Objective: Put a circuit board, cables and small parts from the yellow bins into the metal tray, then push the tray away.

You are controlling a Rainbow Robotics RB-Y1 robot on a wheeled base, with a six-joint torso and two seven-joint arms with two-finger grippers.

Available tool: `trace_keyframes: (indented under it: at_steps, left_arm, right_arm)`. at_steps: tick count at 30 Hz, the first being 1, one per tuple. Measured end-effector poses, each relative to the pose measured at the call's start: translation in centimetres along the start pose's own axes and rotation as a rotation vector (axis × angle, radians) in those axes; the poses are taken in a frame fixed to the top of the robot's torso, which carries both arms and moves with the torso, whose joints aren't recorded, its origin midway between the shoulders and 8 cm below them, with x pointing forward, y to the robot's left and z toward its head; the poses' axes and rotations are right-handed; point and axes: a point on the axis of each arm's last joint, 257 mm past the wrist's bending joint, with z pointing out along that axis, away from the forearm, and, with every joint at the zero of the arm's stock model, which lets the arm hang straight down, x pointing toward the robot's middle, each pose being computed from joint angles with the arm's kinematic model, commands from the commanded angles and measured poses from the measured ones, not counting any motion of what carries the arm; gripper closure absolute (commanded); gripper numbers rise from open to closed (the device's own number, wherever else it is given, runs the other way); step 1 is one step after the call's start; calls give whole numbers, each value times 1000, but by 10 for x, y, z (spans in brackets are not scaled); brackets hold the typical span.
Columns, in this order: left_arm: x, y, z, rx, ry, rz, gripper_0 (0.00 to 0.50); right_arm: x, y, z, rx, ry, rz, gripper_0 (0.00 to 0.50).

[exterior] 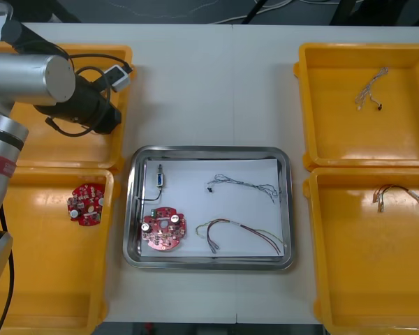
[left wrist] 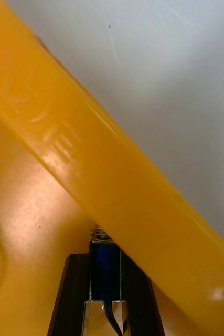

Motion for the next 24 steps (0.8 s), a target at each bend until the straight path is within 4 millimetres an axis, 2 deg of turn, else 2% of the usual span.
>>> trace_keyframes:
  at_steps: [8, 16, 24]
  left_arm:
    - [4, -12, -4, 63, 11, -28, 500]
    - [5, -22, -18, 130, 10, -58, 500]
    - [4, -21, -34, 159, 8, -64, 500]
  right_arm:
    - [25, 7, 6, -15, 9, -7, 0]
    - [47, 19, 12, -34, 15, -13, 0]
    - [67, 23, 19, -44, 33, -3, 0]
